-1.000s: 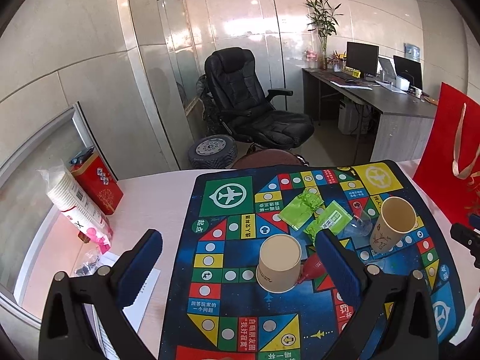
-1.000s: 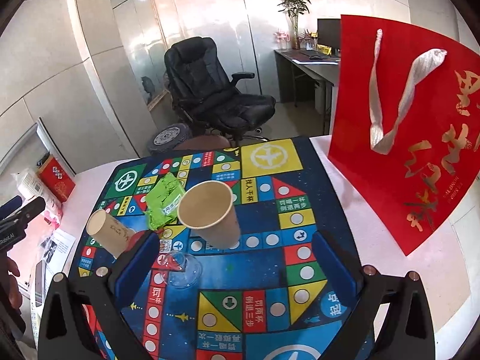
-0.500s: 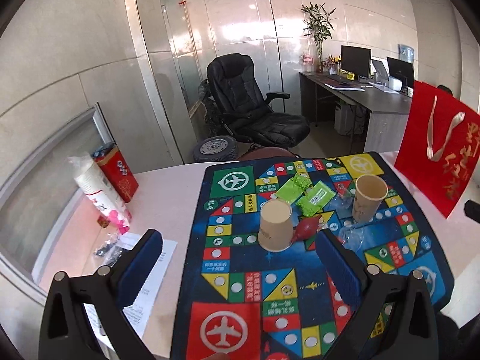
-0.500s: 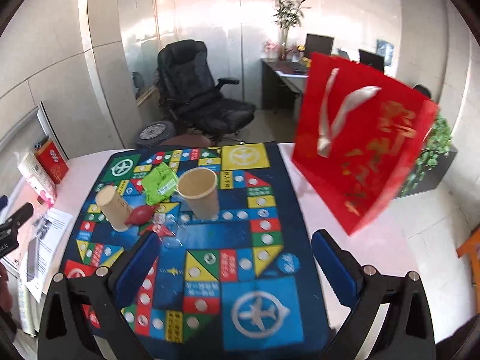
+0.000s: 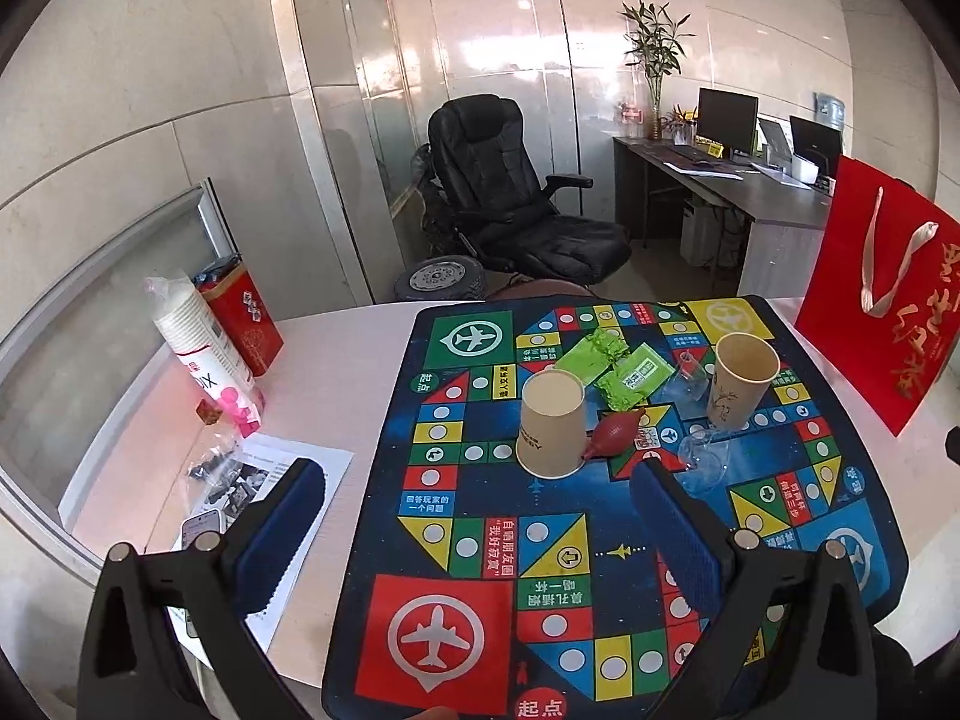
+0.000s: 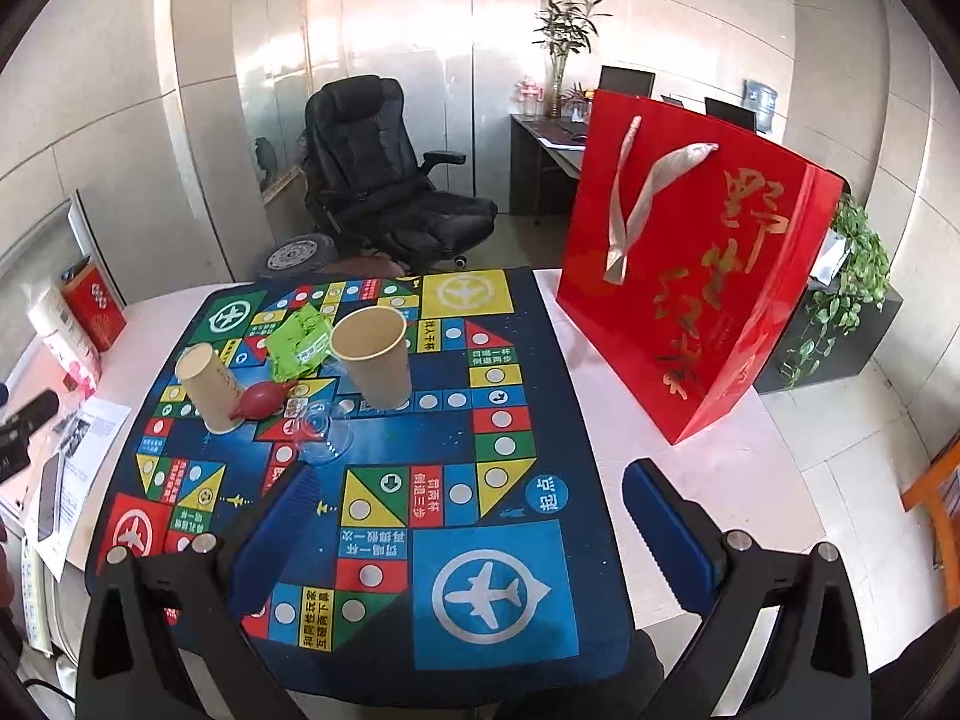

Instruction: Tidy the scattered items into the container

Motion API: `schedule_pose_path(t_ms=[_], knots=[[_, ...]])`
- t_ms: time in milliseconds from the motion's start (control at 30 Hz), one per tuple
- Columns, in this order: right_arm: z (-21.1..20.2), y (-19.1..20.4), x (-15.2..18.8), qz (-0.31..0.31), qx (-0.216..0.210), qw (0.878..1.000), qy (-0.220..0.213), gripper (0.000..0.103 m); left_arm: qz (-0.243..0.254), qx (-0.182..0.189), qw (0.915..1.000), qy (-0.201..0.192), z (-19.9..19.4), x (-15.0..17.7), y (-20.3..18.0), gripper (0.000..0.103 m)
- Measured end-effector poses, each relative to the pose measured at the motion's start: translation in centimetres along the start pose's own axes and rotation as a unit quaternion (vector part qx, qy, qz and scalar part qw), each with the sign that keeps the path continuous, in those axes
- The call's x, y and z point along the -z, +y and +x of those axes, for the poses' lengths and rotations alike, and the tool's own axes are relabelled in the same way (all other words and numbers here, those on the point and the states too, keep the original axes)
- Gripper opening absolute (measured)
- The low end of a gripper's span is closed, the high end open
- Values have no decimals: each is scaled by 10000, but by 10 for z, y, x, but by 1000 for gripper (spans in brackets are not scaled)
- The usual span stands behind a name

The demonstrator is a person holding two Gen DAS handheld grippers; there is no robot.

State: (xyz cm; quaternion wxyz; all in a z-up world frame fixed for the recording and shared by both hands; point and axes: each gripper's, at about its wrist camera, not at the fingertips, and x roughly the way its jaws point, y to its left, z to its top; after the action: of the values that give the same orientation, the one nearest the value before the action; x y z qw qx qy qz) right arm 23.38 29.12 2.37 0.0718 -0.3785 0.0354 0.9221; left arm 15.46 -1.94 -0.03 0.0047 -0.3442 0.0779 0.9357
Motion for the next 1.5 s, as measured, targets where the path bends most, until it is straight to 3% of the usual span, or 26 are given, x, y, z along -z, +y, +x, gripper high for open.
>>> schedule_pose_path(t_ms=[100, 233, 400, 500, 967, 1067, 1167, 1500], knots=[[7, -6, 2, 109, 29, 9999, 96, 103, 96, -34, 9998, 178, 8, 2, -7, 103], [0, -7, -2, 137, 20, 9998, -105, 103, 167, 37, 9998, 121, 5, 4, -9, 103], [8, 3, -1, 31, -81, 10000, 48, 103, 179, 109, 9996, 176, 6, 7, -7, 103], [-2, 5, -5, 46, -157, 9997, -171, 103, 229, 45, 9997, 35, 0, 5, -8, 103], [2, 8, -6, 36, -54, 10000, -58, 103, 142, -31, 9997, 202, 7, 8, -3, 103], [-8, 9, -8, 13, -64, 9995, -301, 103, 56, 71, 9999, 88, 3, 7, 0, 103], [1, 10, -7, 4, -89, 9999, -119, 103, 95, 32, 9995, 298, 12, 11, -3, 103], [5, 14, -5, -21, -161, 9999, 3, 103, 55, 72, 9997, 213, 11, 10, 1, 103]])
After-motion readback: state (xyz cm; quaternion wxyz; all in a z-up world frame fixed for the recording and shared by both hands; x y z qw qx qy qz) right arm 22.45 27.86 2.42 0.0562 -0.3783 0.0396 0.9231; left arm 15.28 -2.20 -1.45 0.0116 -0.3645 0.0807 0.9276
